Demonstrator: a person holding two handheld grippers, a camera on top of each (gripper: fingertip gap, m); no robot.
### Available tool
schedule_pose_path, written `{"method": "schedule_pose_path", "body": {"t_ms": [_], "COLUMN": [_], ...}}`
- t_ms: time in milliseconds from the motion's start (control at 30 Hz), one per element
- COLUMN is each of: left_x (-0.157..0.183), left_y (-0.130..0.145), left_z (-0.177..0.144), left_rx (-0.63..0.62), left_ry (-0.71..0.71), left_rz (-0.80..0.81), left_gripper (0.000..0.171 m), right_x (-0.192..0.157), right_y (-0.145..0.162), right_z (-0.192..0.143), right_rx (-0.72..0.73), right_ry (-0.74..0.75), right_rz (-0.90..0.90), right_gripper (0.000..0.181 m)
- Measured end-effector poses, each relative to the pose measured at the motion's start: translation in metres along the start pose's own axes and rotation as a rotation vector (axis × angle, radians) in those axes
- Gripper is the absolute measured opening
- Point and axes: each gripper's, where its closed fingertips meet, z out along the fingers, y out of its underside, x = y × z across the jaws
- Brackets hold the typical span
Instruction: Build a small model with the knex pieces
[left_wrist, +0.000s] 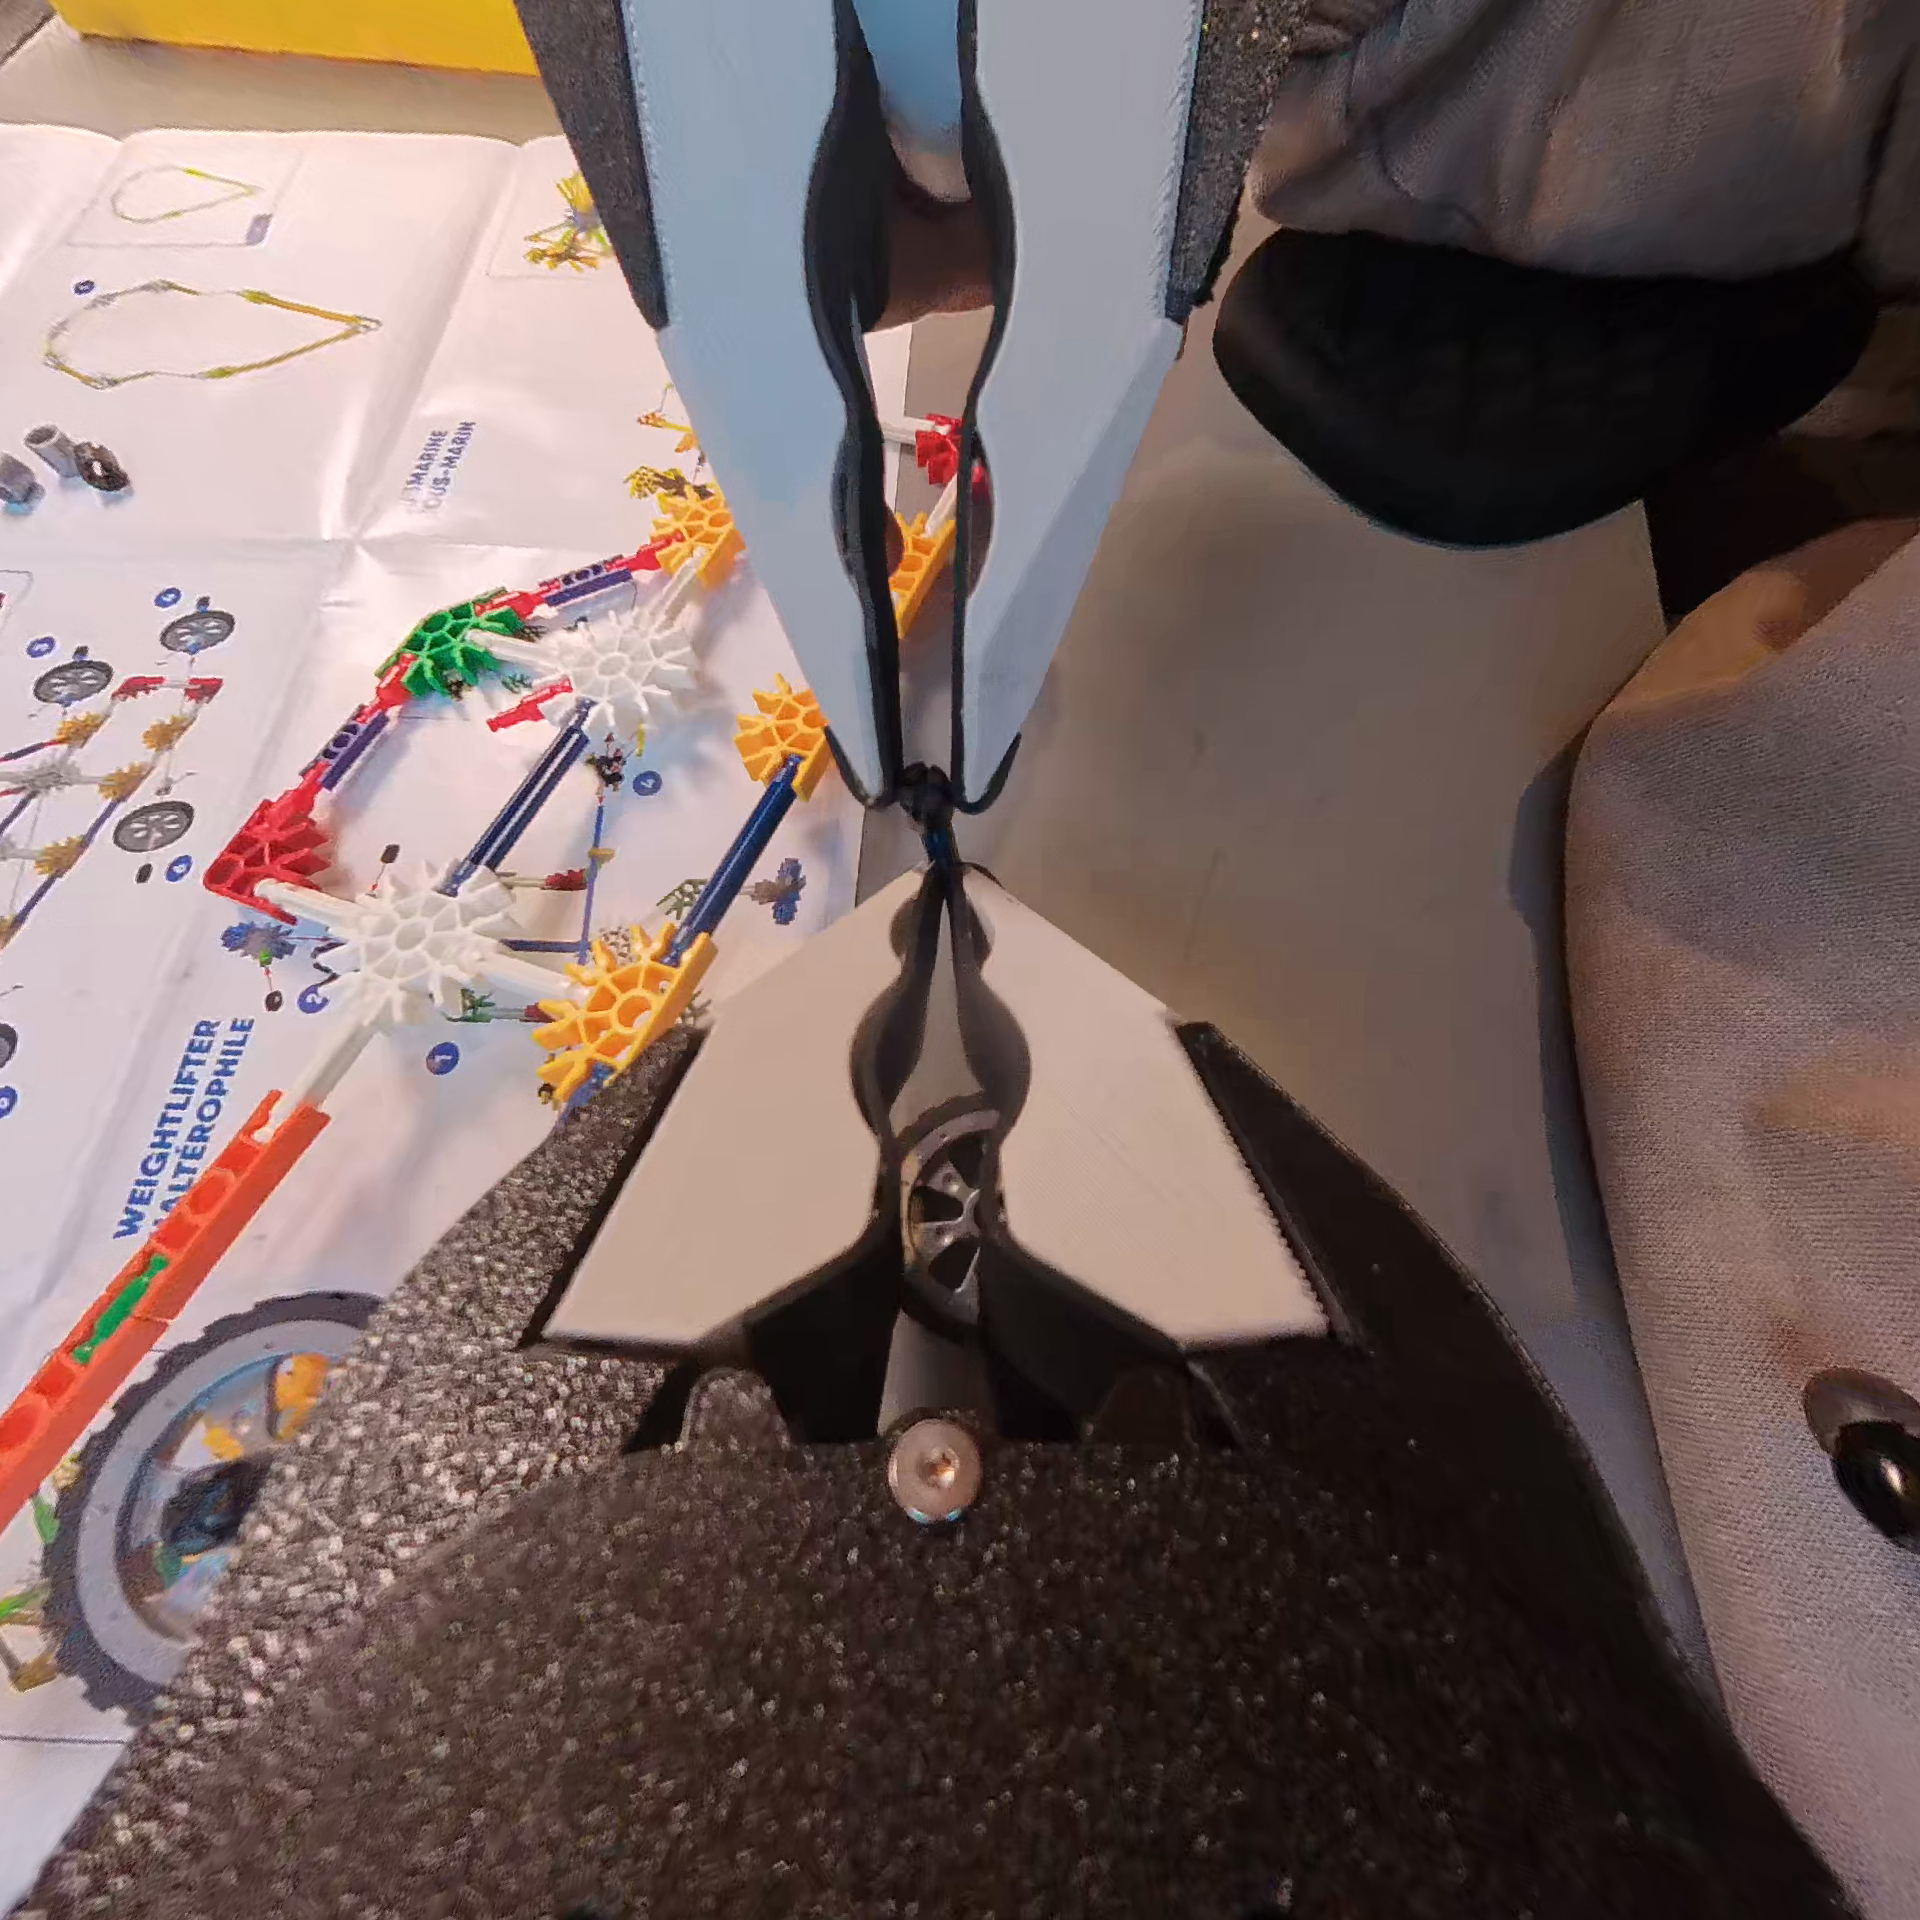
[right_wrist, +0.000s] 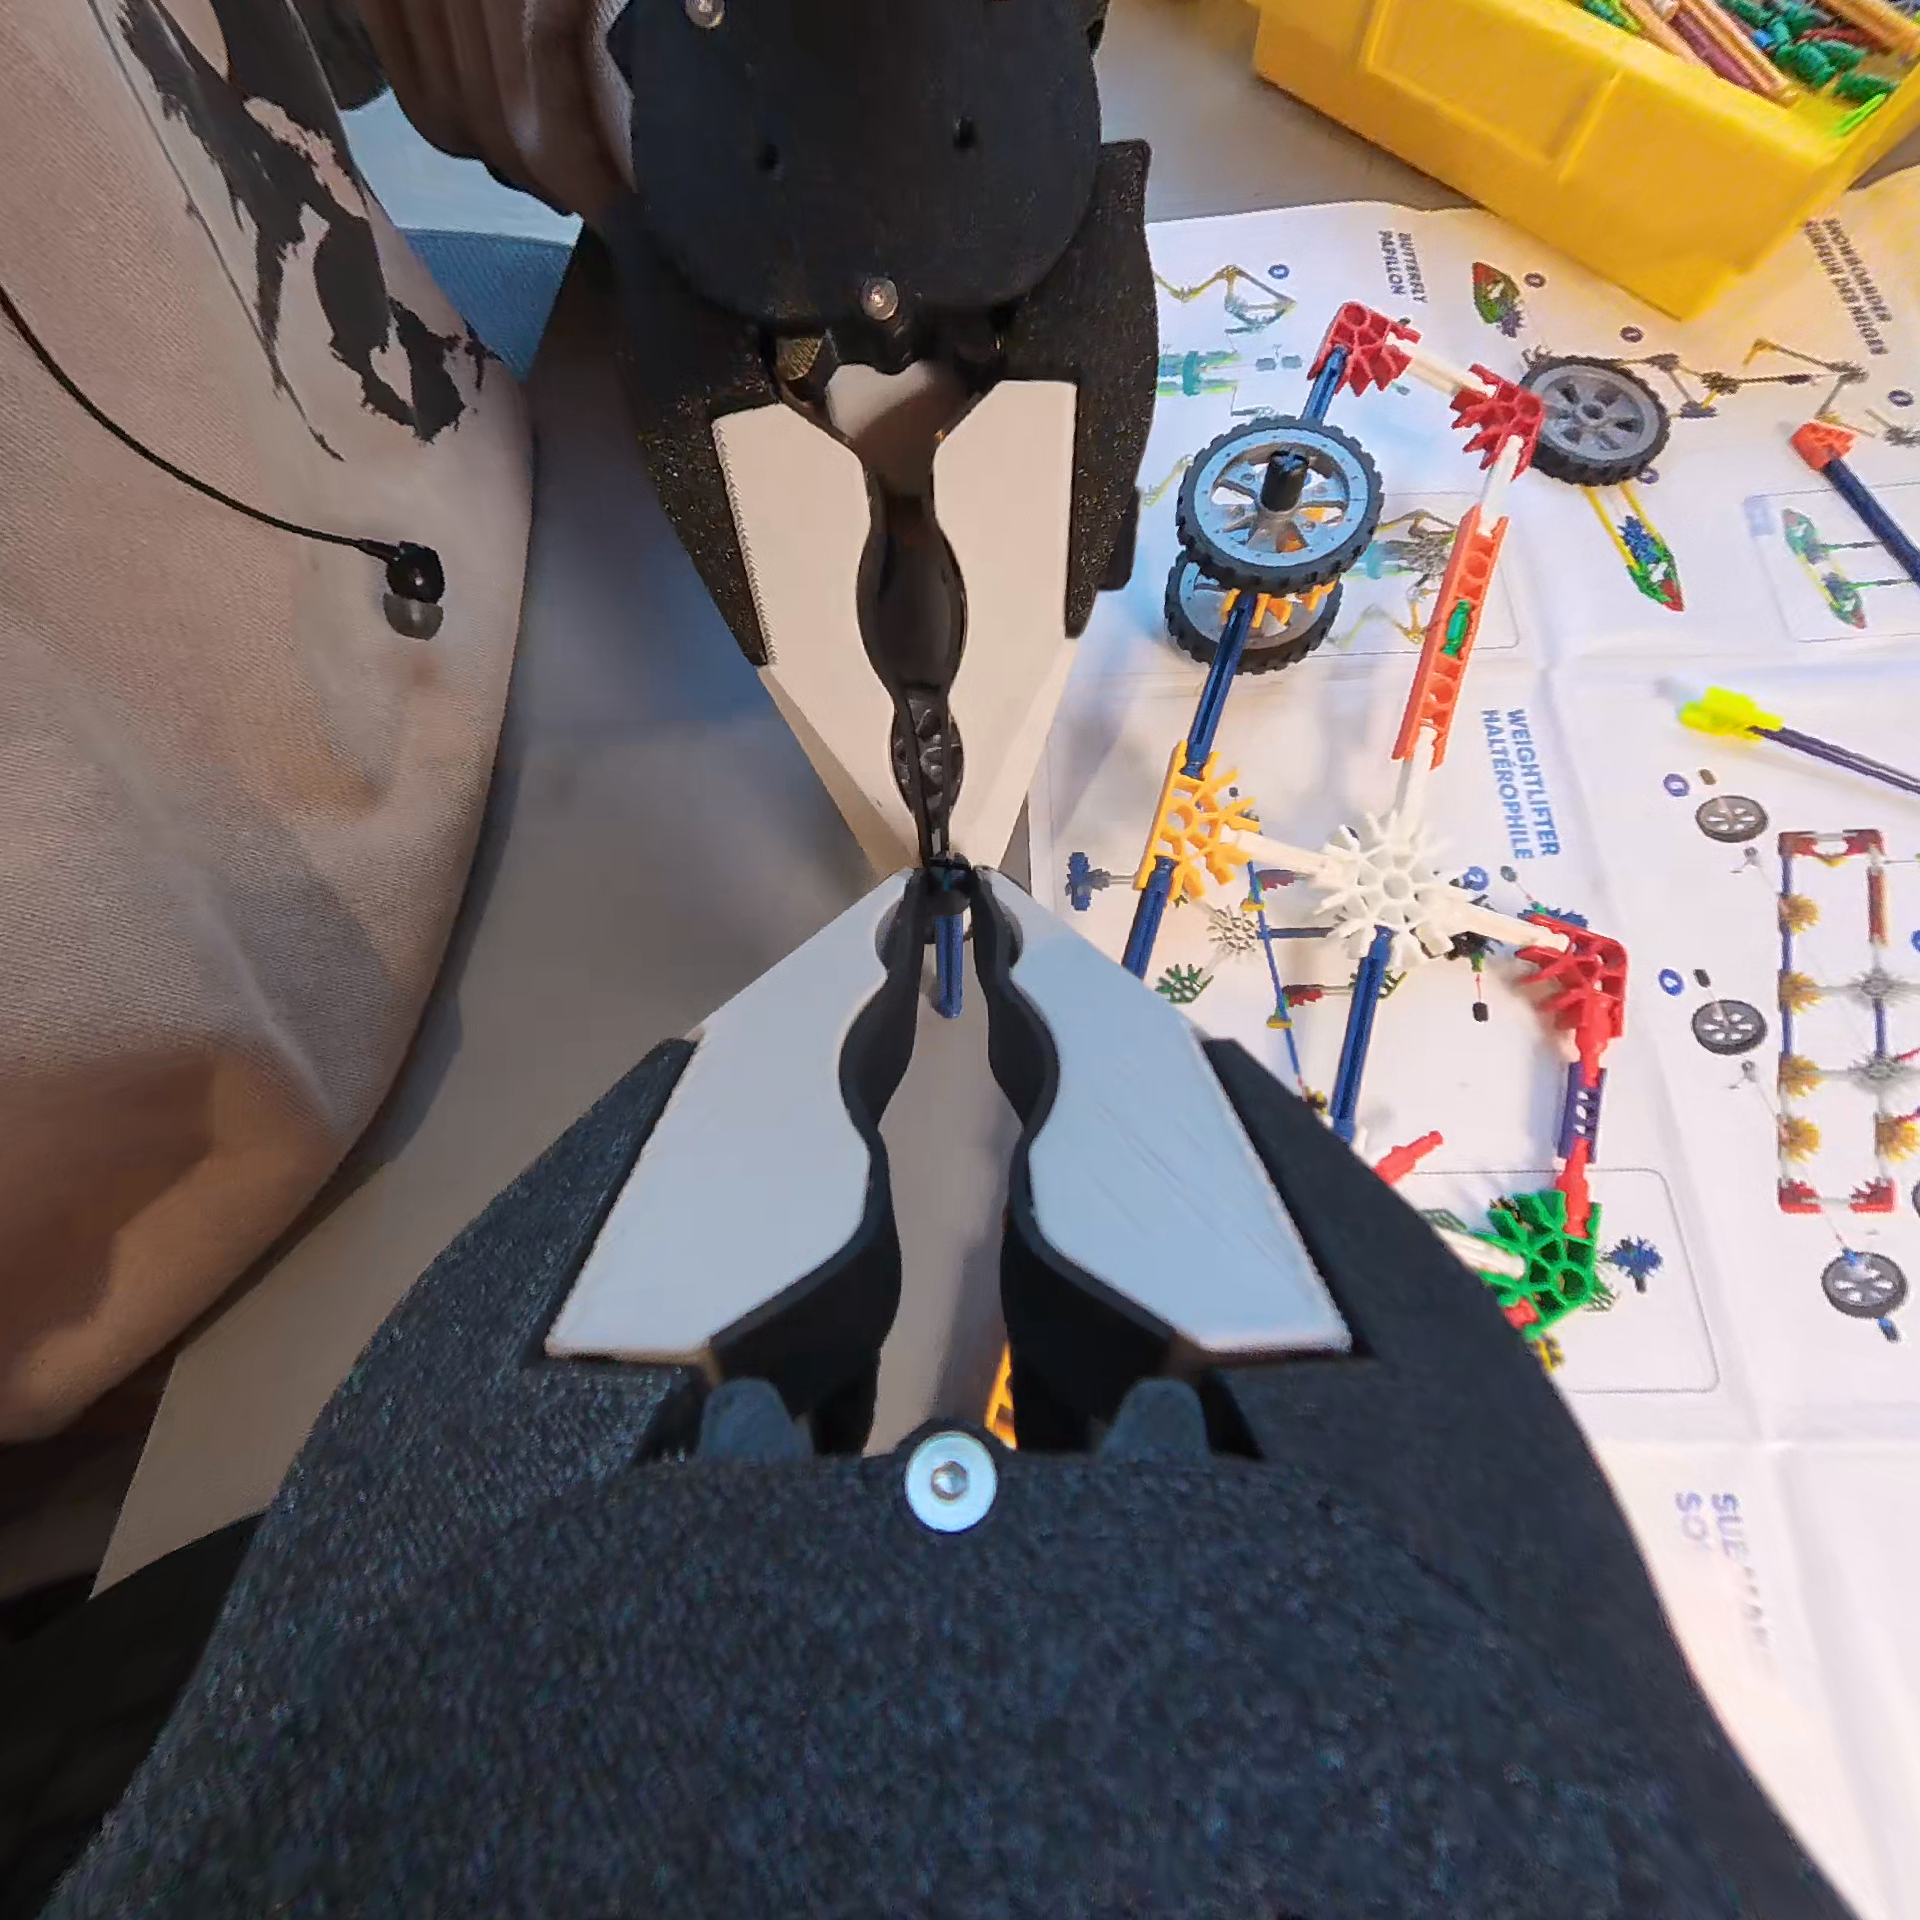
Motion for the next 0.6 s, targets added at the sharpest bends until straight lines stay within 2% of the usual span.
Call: {"method": "schedule_pose_path", "body": {"t_ms": [100,167,233,300,600], "left_x": [0.000,0.000,0.000,0.001,0.001], "left_y": [-0.001,-0.006,-0.009,-0.007,-0.006], "left_z": [0.001,0.002,0.007,0.014,0.017], "left_rx": [0.001,0.024,0.022,-0.015,-0.031], "left_ry": [0.010,0.026,0.031,0.039,0.057], "left_rz": [-0.023,-0.046,-0.050,-0.028,-0.002], "left_gripper": [0.019,0.024,0.021,0.004,0.003], "right_x": [0.001,0.000,-0.002,-0.002,-0.002], "right_y": [0.002,0.004,0.004,0.005,0.012], "right_z": [-0.002,-0.004,-0.005,-0.006,-0.009], "right_rx": [-0.009,-0.013,-0.013,-0.024,-0.256], "right_ry": [0.018,0.025,0.031,0.040,0.054], "right_rz": [0.006,0.011,0.018,0.020,-0.075], "right_gripper": [0.006,0.006,0.006,0.006,0.006]}}
